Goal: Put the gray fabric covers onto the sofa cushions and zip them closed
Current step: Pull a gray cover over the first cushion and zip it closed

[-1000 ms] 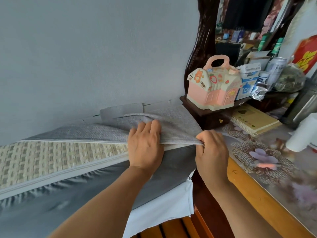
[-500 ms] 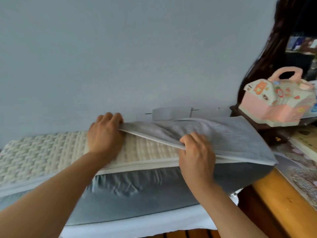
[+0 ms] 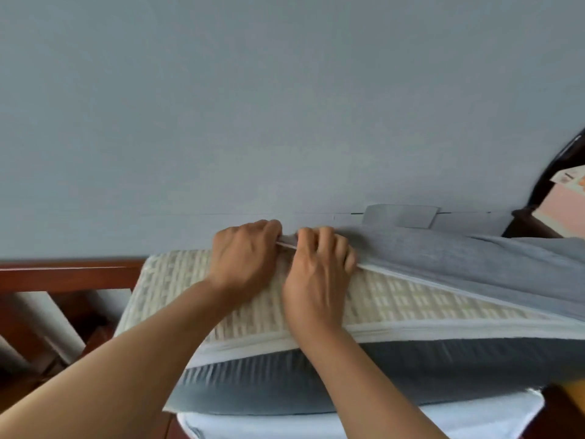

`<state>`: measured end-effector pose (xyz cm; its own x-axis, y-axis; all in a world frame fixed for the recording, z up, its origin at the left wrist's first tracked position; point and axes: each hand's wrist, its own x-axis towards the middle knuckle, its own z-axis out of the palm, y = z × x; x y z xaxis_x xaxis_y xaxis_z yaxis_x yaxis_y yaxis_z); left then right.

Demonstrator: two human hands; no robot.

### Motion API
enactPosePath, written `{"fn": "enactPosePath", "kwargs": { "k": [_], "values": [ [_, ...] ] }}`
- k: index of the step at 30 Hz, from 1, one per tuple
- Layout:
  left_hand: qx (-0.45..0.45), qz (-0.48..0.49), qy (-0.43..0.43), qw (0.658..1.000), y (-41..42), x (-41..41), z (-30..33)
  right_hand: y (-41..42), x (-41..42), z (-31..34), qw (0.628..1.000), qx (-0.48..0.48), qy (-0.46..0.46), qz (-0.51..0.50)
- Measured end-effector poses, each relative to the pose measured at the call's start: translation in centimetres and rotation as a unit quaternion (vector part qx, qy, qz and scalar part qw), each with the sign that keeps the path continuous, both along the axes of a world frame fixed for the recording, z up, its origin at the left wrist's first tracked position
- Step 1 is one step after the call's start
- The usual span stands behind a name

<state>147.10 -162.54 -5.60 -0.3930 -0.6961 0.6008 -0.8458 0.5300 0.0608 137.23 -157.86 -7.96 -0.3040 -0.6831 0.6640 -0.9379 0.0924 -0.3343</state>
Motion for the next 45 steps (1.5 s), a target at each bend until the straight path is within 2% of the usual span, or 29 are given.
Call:
{"fn": "enactPosePath", "kwargs": {
  "k": [2, 4, 7, 9, 13, 16, 23, 28, 30, 32, 36, 41, 45],
  "values": [
    [-0.057, -0.083, -0.026, 0.995, 0.2, 1.9, -0.1, 0.3, 0.5, -0.4, 1.000, -0.010, 0.025, 0.009],
    [-0.025, -0.111, -0.005, 0.993, -0.2, 2.8, -0.2, 0.4, 0.2, -0.7, 0.999, -0.020, 0.025, 0.022],
    [0.146, -0.012, 0.022, 0.989, -1.4, 3.5, -0.1, 0.0, 0.2, -0.8, 0.999, -0.018, 0.027, 0.036],
    [0.268, 0.054, -0.015, 0.962, -2.4, 4.1, 0.0, -0.2, 0.5, -0.7, 0.999, -0.024, 0.027, 0.038],
    [0.417, 0.054, -0.052, 0.906, -4.4, 5.7, 0.5, -0.1, 1.8, -0.7, 0.999, -0.026, -0.004, 0.023],
    [0.478, 0.043, -0.018, 0.877, -5.7, 8.1, 0.5, -0.2, 3.0, -0.7, 0.999, -0.027, -0.020, 0.016],
    [0.459, -0.024, -0.004, 0.888, -6.0, 9.6, 0.2, -1.8, 2.6, -0.9, 0.997, -0.026, 0.007, 0.069],
    [0.418, -0.047, 0.174, 0.890, -4.9, 11.3, -0.6, -3.6, 2.2, -0.7, 0.994, -0.024, 0.019, 0.102],
    [0.379, -0.042, 0.242, 0.892, -4.4, 11.0, -1.1, -4.0, 2.2, -0.6, 0.993, -0.035, 0.011, 0.116],
    [0.316, -0.018, 0.274, 0.908, -4.0, 10.5, -1.6, -4.3, 2.0, -0.5, 0.990, -0.048, 0.008, 0.130],
    [0.209, -0.004, 0.304, 0.930, -2.3, 10.2, -2.1, -4.5, 2.1, -0.4, 0.985, -0.079, 0.015, 0.150],
    [0.160, 0.013, 0.315, 0.935, 0.9, 9.9, -1.7, -3.3, 1.9, -0.9, 0.980, -0.102, 0.036, 0.166],
    [0.121, 0.062, 0.253, 0.958, 4.8, 9.4, -1.9, -3.1, 1.5, -0.3, 0.976, -0.114, 0.049, 0.176]
  ]
}}
